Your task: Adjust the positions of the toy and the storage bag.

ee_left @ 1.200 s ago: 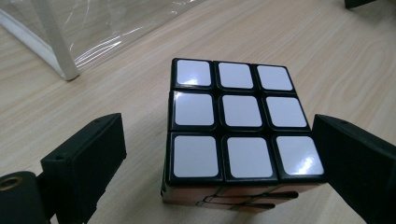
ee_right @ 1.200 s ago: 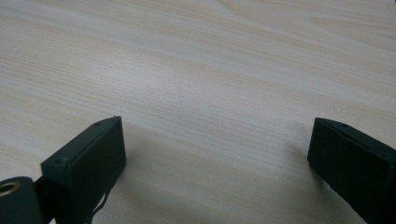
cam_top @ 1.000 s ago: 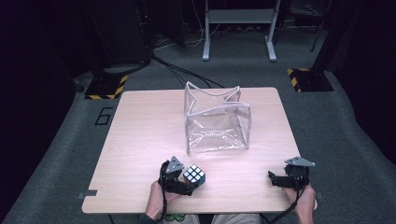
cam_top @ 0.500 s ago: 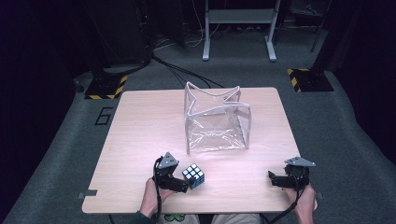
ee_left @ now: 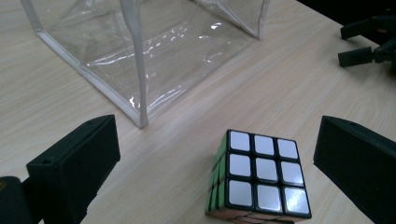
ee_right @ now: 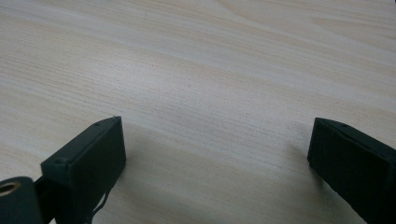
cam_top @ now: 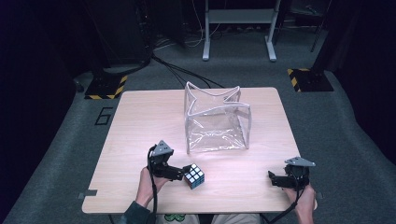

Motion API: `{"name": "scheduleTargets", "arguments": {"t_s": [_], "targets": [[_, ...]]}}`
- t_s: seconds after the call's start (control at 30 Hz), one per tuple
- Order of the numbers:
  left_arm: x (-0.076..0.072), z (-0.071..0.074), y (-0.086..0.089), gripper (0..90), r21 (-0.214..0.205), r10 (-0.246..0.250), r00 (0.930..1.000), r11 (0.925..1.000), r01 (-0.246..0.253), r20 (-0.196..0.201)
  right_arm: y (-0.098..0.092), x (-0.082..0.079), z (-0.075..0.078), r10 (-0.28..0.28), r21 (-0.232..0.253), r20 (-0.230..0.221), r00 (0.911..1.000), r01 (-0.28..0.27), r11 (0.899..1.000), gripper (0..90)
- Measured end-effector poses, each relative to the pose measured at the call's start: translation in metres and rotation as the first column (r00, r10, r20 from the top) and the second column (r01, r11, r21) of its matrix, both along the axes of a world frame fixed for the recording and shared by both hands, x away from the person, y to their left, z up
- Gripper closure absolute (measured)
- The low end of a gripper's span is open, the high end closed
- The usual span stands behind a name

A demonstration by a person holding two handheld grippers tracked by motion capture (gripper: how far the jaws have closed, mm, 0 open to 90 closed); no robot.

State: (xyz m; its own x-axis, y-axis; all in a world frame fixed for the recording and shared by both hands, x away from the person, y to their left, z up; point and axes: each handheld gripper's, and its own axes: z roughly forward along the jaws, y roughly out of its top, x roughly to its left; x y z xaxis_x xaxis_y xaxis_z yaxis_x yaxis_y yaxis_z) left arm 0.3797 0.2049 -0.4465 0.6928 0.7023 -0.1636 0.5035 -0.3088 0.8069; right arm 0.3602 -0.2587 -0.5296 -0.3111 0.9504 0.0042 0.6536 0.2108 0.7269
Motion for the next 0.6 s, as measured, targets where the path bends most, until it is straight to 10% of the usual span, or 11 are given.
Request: {"name": "scheduleTargets", "arguments": {"t_s": [0.6], "targets": [[0.033, 0.040, 0.004, 0.5, -0.015, 0.026, 0.9995, 0.9995, -0.026, 0.017, 0.000, 0.000, 0.000, 0.000, 0.000, 0.000, 1.0000, 0.000, 1.000, 3.7]]}}
